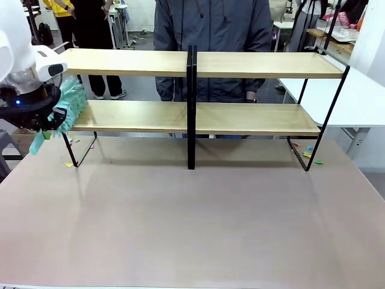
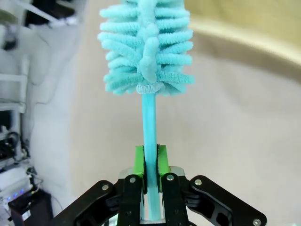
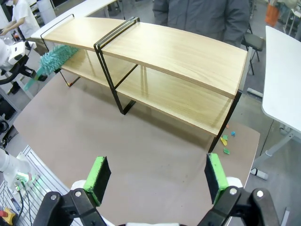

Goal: Clean the shelves.
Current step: Clean another randomly selected level of the Shelf with the Duster.

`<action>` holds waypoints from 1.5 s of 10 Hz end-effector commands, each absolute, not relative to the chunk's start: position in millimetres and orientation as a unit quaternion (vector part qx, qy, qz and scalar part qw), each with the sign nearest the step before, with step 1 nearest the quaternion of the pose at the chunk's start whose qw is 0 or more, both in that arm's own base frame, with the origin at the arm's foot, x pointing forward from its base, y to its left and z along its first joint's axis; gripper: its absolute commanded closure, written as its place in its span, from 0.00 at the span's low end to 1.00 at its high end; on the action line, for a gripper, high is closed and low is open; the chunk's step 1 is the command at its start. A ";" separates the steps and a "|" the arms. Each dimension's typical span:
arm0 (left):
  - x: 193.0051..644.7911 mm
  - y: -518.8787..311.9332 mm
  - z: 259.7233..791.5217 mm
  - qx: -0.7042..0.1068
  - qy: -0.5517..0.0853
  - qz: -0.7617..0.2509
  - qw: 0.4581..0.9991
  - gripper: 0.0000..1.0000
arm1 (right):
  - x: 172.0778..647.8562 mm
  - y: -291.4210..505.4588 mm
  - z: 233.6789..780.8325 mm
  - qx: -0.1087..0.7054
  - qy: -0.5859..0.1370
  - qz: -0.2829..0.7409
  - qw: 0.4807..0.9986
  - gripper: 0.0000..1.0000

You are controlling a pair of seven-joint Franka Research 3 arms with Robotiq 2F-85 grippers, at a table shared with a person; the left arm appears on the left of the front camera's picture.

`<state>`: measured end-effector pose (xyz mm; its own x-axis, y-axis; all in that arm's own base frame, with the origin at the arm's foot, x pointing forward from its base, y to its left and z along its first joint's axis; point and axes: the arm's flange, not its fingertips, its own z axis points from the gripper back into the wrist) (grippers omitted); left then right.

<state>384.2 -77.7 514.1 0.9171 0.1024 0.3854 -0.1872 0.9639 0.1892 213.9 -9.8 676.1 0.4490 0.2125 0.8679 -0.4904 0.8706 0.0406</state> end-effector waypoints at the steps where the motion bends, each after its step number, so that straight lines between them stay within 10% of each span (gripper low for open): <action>1: 376.1 -85.7 513.8 0.162 -0.245 0.096 0.951 1.00 | 213.5 -9.8 675.5 0.146 -0.481 0.210 0.839 0.00; 10: 314.8 -59.2 546.0 -0.066 -0.100 -0.131 0.984 1.00 | 213.5 -9.8 675.5 0.146 -0.481 0.210 0.839 0.00; 15: 191.4 51.1 601.6 -0.273 0.014 -0.413 0.869 1.00 | 213.5 -9.8 675.5 0.146 -0.481 0.210 0.839 0.00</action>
